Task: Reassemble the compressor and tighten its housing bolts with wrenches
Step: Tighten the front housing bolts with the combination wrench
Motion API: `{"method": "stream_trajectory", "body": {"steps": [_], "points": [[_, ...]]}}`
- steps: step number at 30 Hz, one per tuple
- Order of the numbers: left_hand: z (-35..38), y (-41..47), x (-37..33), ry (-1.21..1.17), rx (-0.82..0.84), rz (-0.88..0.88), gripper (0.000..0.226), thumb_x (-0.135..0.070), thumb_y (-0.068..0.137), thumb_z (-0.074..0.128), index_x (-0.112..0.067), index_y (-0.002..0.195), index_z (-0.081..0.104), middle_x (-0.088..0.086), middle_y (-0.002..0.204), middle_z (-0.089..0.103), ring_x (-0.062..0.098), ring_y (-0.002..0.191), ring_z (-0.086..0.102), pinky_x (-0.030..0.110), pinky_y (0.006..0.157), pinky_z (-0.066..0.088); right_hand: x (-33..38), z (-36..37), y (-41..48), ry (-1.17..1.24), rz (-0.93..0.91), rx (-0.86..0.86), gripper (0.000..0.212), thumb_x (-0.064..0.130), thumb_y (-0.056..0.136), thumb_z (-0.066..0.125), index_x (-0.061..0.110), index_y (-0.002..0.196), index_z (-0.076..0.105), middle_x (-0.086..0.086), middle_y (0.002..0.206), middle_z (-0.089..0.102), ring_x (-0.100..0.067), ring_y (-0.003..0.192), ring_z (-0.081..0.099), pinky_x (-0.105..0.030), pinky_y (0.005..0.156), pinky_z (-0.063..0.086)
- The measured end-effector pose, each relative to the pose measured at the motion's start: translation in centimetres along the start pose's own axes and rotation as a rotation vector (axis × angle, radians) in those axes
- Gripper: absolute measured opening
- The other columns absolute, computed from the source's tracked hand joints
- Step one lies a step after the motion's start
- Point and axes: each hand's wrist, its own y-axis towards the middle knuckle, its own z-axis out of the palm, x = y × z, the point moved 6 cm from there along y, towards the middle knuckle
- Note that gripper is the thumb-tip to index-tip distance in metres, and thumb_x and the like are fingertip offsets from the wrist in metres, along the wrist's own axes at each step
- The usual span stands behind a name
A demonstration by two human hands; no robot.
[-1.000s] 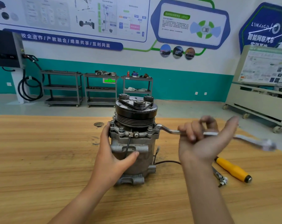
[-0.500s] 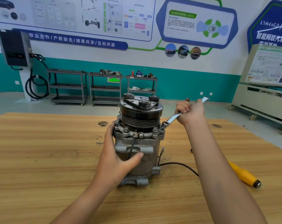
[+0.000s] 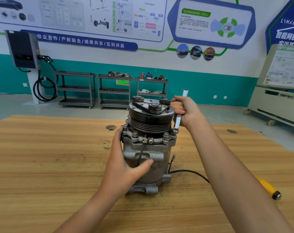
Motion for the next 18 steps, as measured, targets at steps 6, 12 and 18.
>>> {"method": "stream_trajectory", "body": {"steps": [6,12,18], "points": [[0.1,0.0,0.2,-0.014,0.001,-0.002,0.091,-0.033,0.061,0.079,-0.048,0.131,0.022,-0.035,0.129,0.036,-0.025,0.115,0.033,-0.007,0.083,0.029,1.3,-4.1,-3.7,0.323,-0.300,-0.186,0.038,0.008,0.097,0.035,0.017,0.060,0.027,0.007,0.034,0.021,-0.007,0.024,0.019,-0.016,0.026,0.017],[0.2,0.0,0.3,-0.005,-0.004,-0.010,0.093,-0.023,0.063,0.081,-0.042,0.133,0.022,-0.036,0.124,0.037,-0.029,0.109,0.035,-0.007,0.081,0.030,-0.8,-6.3,-10.5,0.152,-0.674,-0.347,0.028,0.016,0.097,0.035,0.018,0.069,0.035,0.008,0.040,0.021,-0.009,0.032,0.019,-0.016,0.033,0.020],[0.1,0.0,0.1,0.023,-0.007,-0.027,0.095,-0.018,0.064,0.082,-0.039,0.134,0.021,-0.024,0.128,0.041,-0.016,0.113,0.038,0.012,0.097,0.032,-2.1,-6.0,-12.0,0.155,-0.548,-0.339,0.047,0.059,0.091,0.041,0.016,0.070,0.042,0.008,0.045,0.023,-0.007,0.035,0.020,-0.016,0.034,0.016]]}}
